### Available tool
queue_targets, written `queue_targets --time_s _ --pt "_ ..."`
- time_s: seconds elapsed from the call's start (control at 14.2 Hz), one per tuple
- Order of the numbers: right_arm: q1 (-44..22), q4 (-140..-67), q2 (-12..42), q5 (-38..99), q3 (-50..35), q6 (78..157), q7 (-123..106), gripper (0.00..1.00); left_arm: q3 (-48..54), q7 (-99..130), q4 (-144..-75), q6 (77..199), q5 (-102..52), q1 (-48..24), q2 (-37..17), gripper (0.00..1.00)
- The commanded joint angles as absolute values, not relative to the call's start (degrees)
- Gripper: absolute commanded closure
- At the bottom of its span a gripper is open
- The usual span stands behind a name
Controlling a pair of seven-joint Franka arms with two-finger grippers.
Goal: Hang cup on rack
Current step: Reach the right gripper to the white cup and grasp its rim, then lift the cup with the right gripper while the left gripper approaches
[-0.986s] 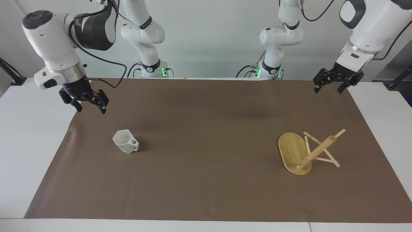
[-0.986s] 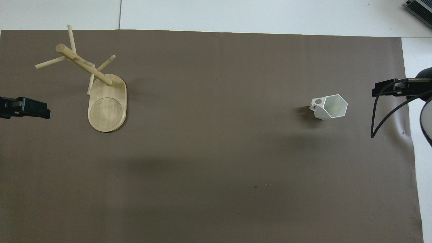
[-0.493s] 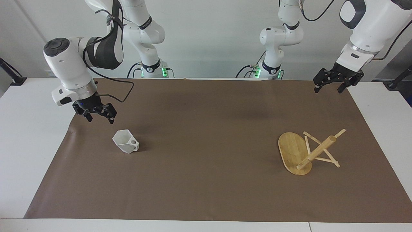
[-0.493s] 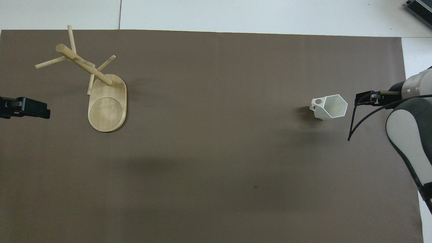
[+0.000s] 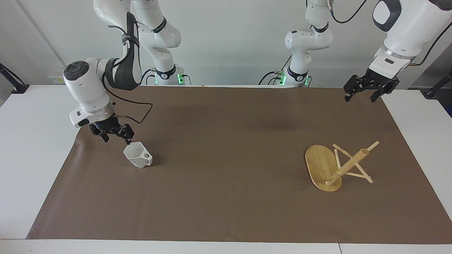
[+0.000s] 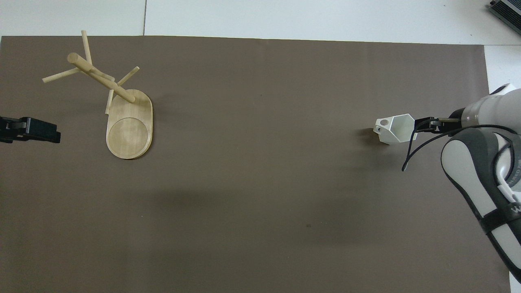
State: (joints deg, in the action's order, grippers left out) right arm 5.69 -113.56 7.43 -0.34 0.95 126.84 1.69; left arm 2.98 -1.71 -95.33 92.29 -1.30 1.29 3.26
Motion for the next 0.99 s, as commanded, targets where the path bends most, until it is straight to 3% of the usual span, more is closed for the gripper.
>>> queue_targets --time_s 0.0,0.92 --pt "6.0 -115.7 7.5 -0.5 0.8 129.9 4.0 0.00 3.4 -1.1 -96.7 91.9 -0.1 1.9 4.6 0.00" --pt "6.0 -117.2 9.1 -0.5 0.7 133.7 11.2 0.00 3.4 -1.1 -96.7 91.9 -0.2 1.9 4.6 0.00"
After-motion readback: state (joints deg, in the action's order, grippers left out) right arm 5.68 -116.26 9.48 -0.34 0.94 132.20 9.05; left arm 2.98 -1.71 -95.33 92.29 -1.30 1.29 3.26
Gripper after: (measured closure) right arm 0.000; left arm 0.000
